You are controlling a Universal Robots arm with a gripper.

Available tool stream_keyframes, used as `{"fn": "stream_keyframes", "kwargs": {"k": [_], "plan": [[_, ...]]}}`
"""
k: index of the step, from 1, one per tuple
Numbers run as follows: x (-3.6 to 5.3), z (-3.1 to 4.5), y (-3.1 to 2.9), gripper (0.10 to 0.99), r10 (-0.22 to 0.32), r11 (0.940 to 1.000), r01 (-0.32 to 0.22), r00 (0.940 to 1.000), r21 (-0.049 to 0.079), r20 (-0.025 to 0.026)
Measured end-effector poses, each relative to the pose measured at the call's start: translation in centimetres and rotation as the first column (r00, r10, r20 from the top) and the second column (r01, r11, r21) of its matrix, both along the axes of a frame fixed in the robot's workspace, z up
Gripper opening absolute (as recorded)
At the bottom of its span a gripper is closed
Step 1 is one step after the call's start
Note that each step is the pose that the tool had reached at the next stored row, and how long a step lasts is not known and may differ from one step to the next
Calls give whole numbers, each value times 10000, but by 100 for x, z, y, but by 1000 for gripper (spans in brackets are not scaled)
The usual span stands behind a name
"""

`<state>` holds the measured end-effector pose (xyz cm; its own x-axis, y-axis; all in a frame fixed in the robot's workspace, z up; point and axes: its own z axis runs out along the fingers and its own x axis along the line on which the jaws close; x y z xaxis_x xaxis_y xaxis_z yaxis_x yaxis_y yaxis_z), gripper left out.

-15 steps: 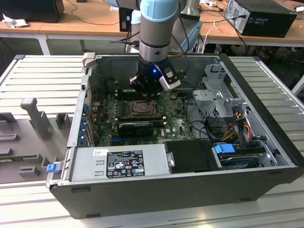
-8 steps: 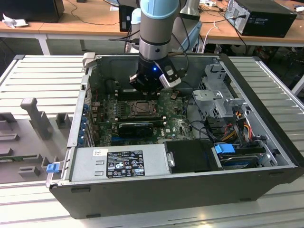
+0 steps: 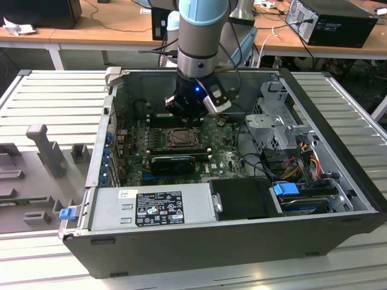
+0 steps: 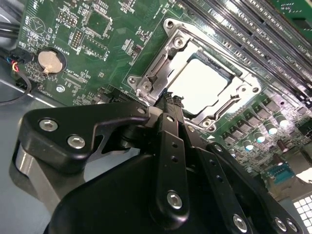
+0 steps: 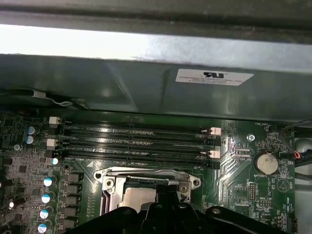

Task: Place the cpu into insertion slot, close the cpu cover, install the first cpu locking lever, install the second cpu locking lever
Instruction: 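Install the second cpu locking lever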

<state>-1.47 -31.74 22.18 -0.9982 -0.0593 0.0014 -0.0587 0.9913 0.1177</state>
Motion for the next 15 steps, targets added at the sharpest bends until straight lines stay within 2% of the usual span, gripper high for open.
{"fn": "stream_keyframes", "kwargs": {"k": [15], "plan": [[0,0,-63,106,-1,10000,1,10000,1,1]]}}
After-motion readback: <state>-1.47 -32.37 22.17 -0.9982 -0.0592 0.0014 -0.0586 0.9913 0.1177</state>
